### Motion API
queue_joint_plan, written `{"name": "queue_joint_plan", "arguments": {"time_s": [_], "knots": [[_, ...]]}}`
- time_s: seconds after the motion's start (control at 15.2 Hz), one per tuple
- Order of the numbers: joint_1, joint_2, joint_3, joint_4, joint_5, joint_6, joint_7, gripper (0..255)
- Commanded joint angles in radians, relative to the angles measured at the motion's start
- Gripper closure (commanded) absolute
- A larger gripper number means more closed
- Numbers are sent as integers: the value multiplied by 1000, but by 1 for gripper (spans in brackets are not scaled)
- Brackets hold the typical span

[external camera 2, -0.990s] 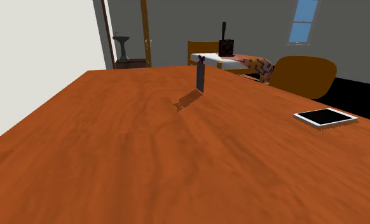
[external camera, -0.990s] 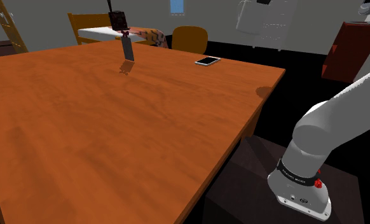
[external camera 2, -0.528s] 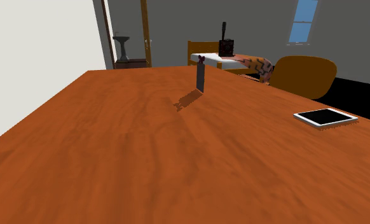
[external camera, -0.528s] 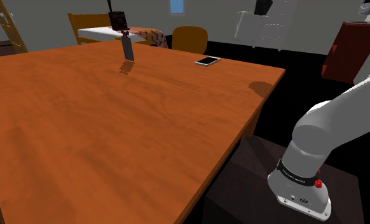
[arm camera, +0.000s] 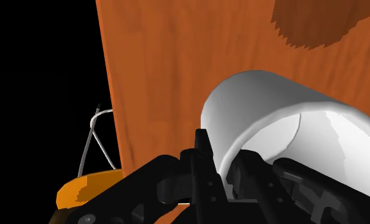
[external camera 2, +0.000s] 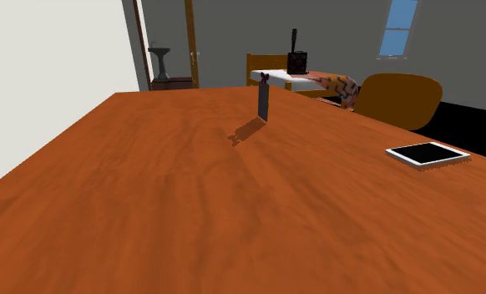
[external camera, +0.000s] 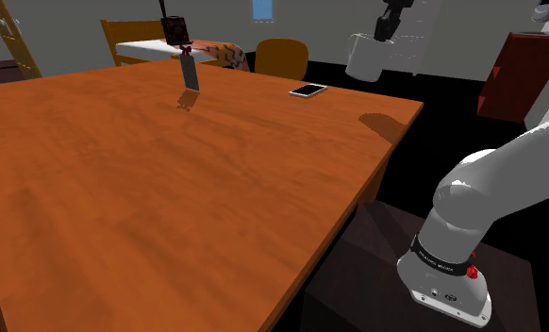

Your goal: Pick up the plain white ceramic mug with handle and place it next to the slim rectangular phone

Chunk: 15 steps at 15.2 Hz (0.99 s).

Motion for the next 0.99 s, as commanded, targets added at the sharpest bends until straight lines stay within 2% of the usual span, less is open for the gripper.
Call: {"name": "queue_joint_plan", "arguments": {"time_s": [0.0,0.73,0.92], "knots": [[-3,-13,0,-41,-3,29,0,255],[-15,-65,-6,-229,-17,165,-5,255],[-15,-65,-6,-229,-17,165,-5,255]]}}
